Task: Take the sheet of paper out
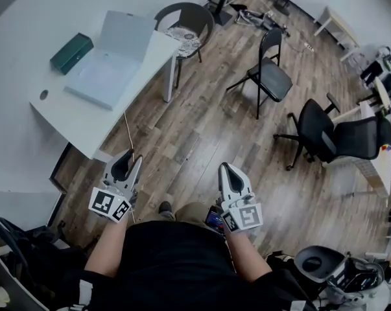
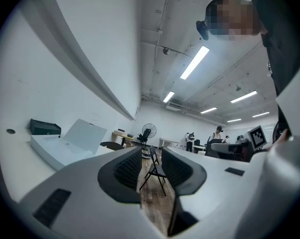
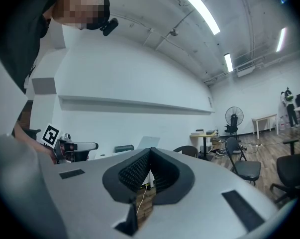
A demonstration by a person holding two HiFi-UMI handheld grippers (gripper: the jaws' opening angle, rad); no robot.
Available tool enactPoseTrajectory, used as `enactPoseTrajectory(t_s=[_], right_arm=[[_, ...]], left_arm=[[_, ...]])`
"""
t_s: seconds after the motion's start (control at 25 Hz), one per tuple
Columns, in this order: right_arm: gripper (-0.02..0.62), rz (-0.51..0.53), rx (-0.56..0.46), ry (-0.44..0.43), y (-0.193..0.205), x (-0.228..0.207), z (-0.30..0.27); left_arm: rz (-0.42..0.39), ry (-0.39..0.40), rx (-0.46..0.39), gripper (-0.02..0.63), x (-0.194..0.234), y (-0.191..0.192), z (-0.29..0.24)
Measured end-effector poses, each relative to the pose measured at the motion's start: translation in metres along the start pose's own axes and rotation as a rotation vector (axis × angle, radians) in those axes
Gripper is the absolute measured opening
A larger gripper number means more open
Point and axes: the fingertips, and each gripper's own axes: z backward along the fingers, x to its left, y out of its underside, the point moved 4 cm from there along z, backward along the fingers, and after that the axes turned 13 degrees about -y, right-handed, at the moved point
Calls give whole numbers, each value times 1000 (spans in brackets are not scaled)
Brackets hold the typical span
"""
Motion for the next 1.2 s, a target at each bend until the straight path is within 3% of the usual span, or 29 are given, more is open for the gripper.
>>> enactPoseTrajectory(t_s=[0.44, 0.92, 1.2], right_arm=[[9, -24, -1, -31, 1, -90, -67], [9, -19, 6, -219, -22, -244, -172], [9, -52, 18, -343, -19, -310, -233]], left_arm=[[16, -32, 19, 121, 17, 10, -96], [16, -228, 12, 121, 29, -3, -244], [17, -323, 13, 121, 37, -1, -314]])
